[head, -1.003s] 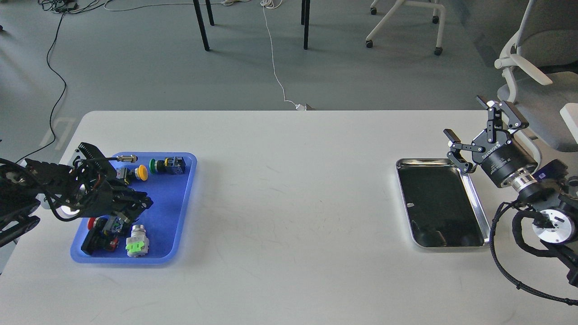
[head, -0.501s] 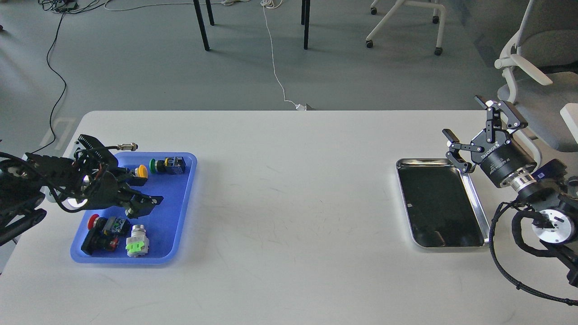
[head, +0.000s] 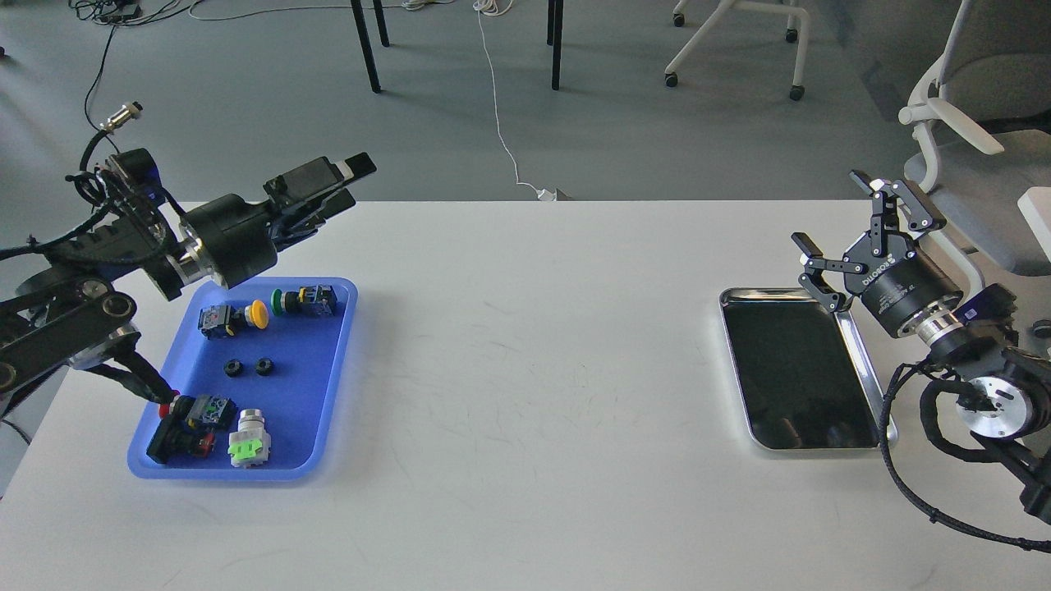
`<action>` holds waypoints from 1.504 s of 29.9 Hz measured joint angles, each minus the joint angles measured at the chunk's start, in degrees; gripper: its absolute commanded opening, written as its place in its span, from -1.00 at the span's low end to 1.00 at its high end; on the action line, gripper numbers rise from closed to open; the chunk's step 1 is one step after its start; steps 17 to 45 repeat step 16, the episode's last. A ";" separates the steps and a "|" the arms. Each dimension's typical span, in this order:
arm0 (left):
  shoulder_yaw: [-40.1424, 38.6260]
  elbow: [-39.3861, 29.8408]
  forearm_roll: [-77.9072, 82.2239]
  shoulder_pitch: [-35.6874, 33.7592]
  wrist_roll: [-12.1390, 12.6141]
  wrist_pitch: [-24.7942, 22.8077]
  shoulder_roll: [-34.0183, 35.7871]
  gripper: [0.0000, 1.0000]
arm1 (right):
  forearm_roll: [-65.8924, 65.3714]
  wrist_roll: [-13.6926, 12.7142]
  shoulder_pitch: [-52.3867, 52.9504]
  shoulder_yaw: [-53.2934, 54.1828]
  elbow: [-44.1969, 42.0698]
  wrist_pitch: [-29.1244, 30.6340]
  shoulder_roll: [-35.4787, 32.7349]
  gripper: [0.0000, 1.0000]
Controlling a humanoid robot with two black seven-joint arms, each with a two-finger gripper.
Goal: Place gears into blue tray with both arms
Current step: 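Raise the left gripper up from the blue tray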
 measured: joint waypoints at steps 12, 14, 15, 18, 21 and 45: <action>-26.89 0.90 -12.39 18.88 6.77 -2.50 -15.89 0.98 | -7.03 0.00 0.20 0.06 1.69 -2.92 2.84 0.98; -27.61 0.94 -12.70 20.00 6.92 -3.78 -16.55 0.98 | -7.04 0.00 0.13 0.21 1.78 -2.95 3.19 0.98; -27.88 0.95 -12.72 20.41 6.94 -4.19 -16.77 0.98 | -7.04 0.00 0.13 0.28 1.95 -2.89 3.25 0.98; -28.14 0.95 -12.75 20.78 6.96 -4.55 -17.01 0.98 | -7.03 0.00 0.11 0.34 2.19 -2.80 3.29 0.98; -28.14 0.95 -12.75 20.78 6.96 -4.55 -17.01 0.98 | -7.03 0.00 0.11 0.34 2.19 -2.80 3.29 0.98; -28.14 0.95 -12.75 20.78 6.96 -4.55 -17.01 0.98 | -7.03 0.00 0.11 0.34 2.19 -2.80 3.29 0.98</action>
